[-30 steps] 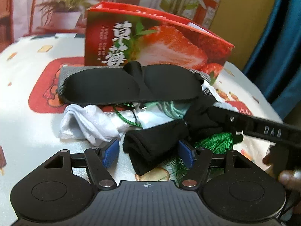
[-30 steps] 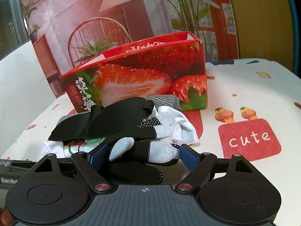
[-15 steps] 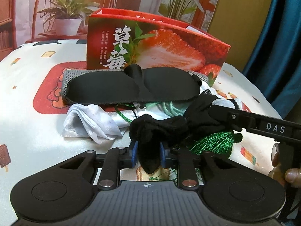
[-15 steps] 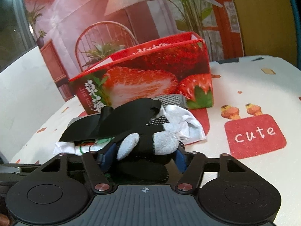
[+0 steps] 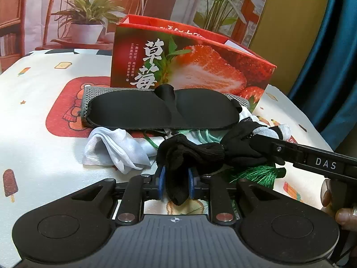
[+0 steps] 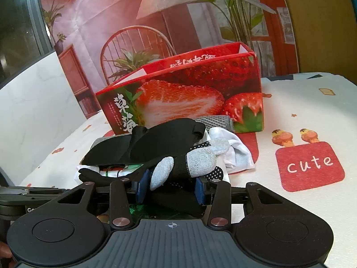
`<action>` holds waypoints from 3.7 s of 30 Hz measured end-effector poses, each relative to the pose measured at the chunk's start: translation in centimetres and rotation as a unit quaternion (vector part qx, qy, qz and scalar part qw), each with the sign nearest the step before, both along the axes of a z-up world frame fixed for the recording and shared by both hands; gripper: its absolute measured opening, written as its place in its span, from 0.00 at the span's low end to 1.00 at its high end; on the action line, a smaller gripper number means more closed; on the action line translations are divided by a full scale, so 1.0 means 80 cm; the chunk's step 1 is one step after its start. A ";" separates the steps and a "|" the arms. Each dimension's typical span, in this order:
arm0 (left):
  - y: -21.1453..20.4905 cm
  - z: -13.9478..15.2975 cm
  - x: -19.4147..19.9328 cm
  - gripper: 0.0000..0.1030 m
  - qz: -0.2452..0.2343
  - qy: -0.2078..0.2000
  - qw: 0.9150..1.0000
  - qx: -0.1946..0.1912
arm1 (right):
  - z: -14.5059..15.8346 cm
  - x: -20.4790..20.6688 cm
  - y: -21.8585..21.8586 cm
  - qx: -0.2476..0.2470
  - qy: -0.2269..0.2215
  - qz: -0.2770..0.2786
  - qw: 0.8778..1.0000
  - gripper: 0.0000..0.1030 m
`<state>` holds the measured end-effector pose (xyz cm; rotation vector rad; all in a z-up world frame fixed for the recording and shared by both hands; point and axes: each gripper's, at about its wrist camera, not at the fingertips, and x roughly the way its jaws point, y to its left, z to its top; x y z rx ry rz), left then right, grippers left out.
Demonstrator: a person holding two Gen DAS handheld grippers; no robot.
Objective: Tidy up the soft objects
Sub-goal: 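Close the left tool on a black glove while the right tool grasps the grey-fingered glove, then lift both gloves with both tools and carry them over the red box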
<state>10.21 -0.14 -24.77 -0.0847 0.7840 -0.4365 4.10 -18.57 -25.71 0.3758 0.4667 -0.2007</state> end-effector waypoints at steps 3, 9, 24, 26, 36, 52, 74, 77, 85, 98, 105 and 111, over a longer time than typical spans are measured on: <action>0.001 0.000 0.000 0.21 0.001 0.000 1.000 0.002 | 0.000 -0.001 -0.001 -0.001 0.001 -0.006 1.000 0.45; 0.001 -0.001 0.000 0.21 0.005 0.003 1.000 0.004 | -0.001 -0.002 -0.003 0.002 0.000 -0.004 1.000 0.44; 0.004 0.006 -0.008 0.20 0.007 -0.009 1.000 -0.001 | 0.001 -0.004 0.002 0.008 -0.007 0.004 1.000 0.36; 0.005 0.005 -0.006 0.20 0.008 -0.006 1.000 -0.002 | 0.000 -0.004 0.000 0.010 -0.005 0.000 1.000 0.41; 0.007 0.003 -0.004 0.20 0.015 -0.002 1.000 -0.003 | 0.001 -0.007 -0.012 0.025 -0.017 -0.024 0.999 0.50; 0.008 0.017 -0.008 0.11 0.008 -0.024 1.000 -0.014 | 0.011 0.009 -0.015 0.033 -0.024 -0.008 0.999 0.09; 0.007 0.142 0.031 0.10 0.009 -0.130 0.991 -0.043 | 0.117 0.042 -0.034 -0.003 -0.092 0.018 0.996 0.08; 0.003 0.150 0.043 0.10 0.008 -0.135 0.990 -0.040 | 0.130 0.054 -0.041 -0.010 -0.095 0.021 0.995 0.08; -0.005 0.169 0.084 0.10 0.010 -0.136 0.990 -0.036 | 0.156 0.089 -0.064 -0.014 -0.097 0.020 0.995 0.08; -0.019 0.180 0.184 0.10 0.022 -0.117 0.992 -0.028 | 0.174 0.166 -0.113 -0.011 -0.082 0.011 0.997 0.08; -0.042 0.170 0.228 0.10 0.027 -0.104 0.994 -0.014 | 0.173 0.207 -0.138 -0.026 -0.066 -0.002 0.997 0.08; -0.058 0.145 0.262 0.10 0.030 -0.074 0.997 0.006 | 0.151 0.241 -0.156 -0.035 -0.033 -0.006 0.999 0.08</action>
